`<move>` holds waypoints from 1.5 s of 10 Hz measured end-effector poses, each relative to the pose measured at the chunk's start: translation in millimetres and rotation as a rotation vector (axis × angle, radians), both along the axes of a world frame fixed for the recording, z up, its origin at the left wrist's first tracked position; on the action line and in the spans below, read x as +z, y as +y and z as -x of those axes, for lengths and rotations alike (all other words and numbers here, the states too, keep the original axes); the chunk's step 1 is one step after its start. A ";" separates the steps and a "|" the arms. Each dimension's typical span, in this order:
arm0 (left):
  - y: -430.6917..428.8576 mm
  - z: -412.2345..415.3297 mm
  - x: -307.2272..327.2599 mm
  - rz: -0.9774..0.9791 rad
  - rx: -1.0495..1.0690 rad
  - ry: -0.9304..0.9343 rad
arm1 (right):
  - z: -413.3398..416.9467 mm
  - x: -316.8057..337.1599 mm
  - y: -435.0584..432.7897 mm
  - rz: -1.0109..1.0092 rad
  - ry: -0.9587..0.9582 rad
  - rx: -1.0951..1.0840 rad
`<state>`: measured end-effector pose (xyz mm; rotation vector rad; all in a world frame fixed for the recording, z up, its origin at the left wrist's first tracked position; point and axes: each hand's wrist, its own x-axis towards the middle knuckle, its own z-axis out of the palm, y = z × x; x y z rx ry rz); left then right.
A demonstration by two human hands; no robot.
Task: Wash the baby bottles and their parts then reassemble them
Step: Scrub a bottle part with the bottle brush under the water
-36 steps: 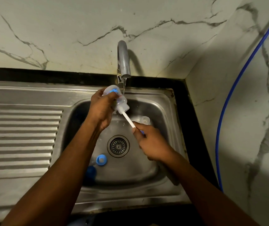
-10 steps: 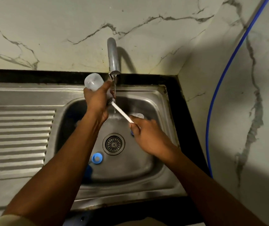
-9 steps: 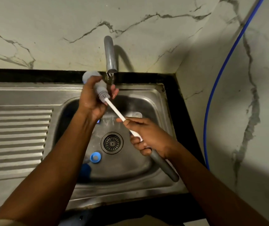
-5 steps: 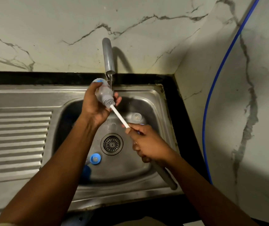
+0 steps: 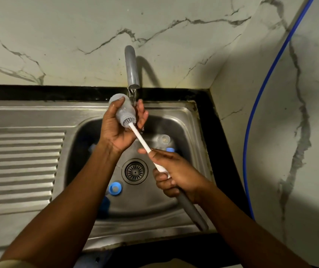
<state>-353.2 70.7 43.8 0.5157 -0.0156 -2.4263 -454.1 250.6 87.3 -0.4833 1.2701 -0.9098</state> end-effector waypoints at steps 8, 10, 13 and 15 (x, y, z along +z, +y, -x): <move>-2.9 -5.1 -7.5 0.018 0.038 -0.214 | -0.3 -7.0 2.8 -0.050 0.185 0.041; 4.3 8.1 -20.5 0.465 0.126 -0.903 | 9.5 -23.5 -4.2 0.105 1.263 0.309; 23.8 -26.5 -57.0 1.811 0.076 -1.377 | 22.6 23.8 -11.3 -0.251 -0.219 -0.021; -0.9 -27.3 -59.1 1.891 0.151 -1.498 | 7.8 44.3 -2.2 -0.160 0.273 0.132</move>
